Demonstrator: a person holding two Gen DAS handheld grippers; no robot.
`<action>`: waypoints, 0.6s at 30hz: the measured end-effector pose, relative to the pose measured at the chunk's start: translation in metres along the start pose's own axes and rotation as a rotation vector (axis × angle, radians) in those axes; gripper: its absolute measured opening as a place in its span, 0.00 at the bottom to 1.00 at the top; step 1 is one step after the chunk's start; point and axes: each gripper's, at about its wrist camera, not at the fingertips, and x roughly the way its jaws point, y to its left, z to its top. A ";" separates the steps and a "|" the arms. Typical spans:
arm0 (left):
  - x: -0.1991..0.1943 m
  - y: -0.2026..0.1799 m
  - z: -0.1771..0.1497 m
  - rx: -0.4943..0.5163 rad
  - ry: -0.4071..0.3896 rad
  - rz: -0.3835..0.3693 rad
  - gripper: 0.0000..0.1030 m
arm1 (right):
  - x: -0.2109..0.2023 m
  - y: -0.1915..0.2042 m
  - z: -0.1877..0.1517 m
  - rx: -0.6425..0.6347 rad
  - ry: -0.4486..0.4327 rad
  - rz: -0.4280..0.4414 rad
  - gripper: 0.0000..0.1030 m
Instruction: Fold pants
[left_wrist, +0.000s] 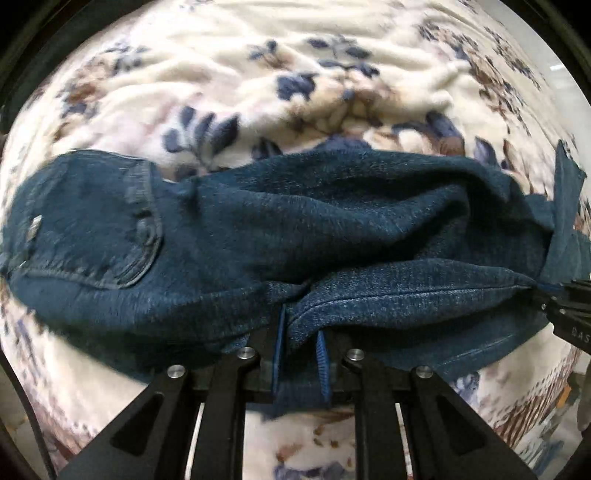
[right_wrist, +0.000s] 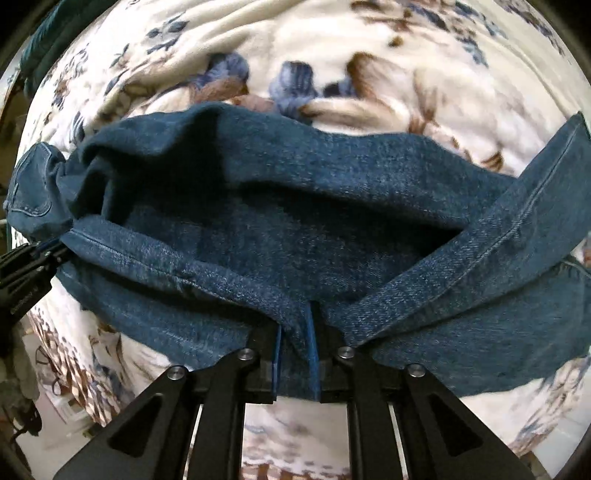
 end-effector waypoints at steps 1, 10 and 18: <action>-0.010 -0.003 -0.001 -0.003 -0.020 0.012 0.13 | -0.006 0.005 0.000 -0.002 -0.007 -0.002 0.16; -0.065 0.005 -0.030 -0.121 -0.092 -0.039 0.84 | -0.070 -0.006 -0.009 0.104 -0.027 0.145 0.96; -0.075 0.053 -0.042 -0.394 -0.177 0.023 0.94 | -0.103 -0.092 -0.005 0.532 -0.207 0.030 0.96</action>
